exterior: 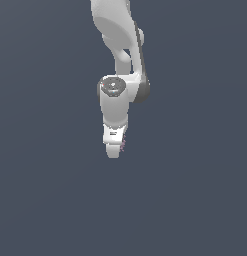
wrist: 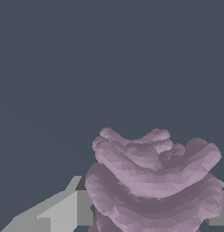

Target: Pick up the object and move it to a goal position.

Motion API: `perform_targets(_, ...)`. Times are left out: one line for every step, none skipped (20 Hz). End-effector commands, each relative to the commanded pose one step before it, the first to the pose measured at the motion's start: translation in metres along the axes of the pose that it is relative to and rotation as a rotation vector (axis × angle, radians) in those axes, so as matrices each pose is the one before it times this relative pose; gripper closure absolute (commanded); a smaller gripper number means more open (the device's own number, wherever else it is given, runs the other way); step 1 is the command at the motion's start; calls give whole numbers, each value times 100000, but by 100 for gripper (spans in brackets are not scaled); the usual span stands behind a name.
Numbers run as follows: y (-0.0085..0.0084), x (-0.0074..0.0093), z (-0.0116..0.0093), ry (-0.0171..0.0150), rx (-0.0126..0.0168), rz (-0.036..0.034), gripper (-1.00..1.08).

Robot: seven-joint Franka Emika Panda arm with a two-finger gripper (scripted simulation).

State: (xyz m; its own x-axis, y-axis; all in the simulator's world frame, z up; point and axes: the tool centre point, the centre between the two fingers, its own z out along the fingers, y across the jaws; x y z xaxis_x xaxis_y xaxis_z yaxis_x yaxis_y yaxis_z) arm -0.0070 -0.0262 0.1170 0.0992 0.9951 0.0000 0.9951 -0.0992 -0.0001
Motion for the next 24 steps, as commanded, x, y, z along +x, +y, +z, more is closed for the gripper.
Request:
perform_targets(313, 524, -2459, 59, -50, -86, 108)
perform_targets(144, 213, -1066, 0, 0, 0, 108)
perform_targets(152, 218, -1088, 0, 0, 0, 108)
perform_targets(154, 219, -1054, 41, 20, -18, 108)
perform_targets(147, 205, -1015, 0, 0, 0, 108)
perform_targets(145, 189, -949, 44, 19, -6, 108)
perform_targets(138, 182, -899, 0, 0, 0, 108)
perform_targets(135, 169, -836, 0, 0, 0, 108)
perform_targets(132, 156, -770, 0, 0, 0, 108)
perform_targets(127, 142, -705, 0, 0, 0, 108)
perform_targets(126, 91, -640, -12, 7, 68, 108)
perform_targets(112, 118, -587, 0, 0, 0, 108)
perform_targets(103, 107, -529, 0, 0, 0, 108)
perform_targets(93, 95, -472, 0, 0, 0, 108)
perform_targets(87, 55, -414, -35, -2, 59, 108)
perform_targets(75, 72, -358, 0, 0, 0, 108)
perform_targets(67, 60, -301, 0, 0, 0, 108)
perform_targets(61, 31, -243, -28, -3, 40, 108)
perform_targets(52, 37, -186, 0, 0, 0, 108)
perform_targets(44, 26, -129, 0, 0, 0, 108)
perform_targets(37, 14, -72, 0, 0, 0, 108)
perform_targets(32, -13, -16, -51, -6, 46, 108)
perform_targets(23, -8, 40, 0, 0, 0, 108)
perform_targets(7, -6, 31, 0, 0, 0, 108)
